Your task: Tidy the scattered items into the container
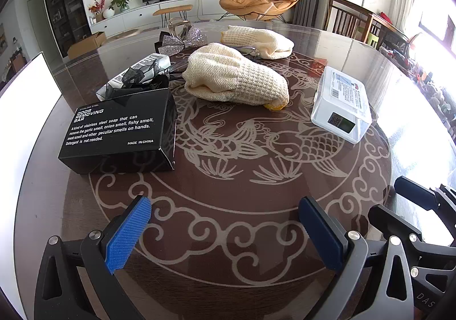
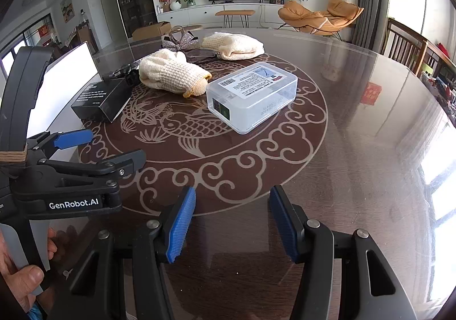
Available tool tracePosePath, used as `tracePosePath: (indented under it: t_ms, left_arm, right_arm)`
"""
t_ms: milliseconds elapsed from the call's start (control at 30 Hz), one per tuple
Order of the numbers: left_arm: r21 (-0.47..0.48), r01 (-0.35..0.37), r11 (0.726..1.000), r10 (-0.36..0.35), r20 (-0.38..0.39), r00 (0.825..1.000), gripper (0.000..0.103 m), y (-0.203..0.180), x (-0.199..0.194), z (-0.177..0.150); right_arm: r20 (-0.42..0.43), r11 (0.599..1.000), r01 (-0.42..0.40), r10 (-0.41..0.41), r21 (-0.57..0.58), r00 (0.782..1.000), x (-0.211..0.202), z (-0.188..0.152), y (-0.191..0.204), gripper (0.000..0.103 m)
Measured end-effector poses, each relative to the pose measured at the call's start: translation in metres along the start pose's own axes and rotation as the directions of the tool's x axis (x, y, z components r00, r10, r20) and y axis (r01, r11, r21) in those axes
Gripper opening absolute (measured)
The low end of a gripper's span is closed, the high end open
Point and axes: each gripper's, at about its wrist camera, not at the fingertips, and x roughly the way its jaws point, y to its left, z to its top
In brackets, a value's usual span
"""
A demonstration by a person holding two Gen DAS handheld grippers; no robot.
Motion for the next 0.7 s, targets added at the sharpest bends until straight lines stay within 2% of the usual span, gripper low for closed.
tracePosePath:
  t_ms: [700]
  left_arm:
    - [0.000,0.000,1.000,0.000,0.000,1.000,0.103,0.0002,-0.0002,0.0001]
  right_arm:
    - [-0.002,1.000,0.008,-0.008,-0.006,1.000,-0.0010,-0.0004,0.0004,0.056]
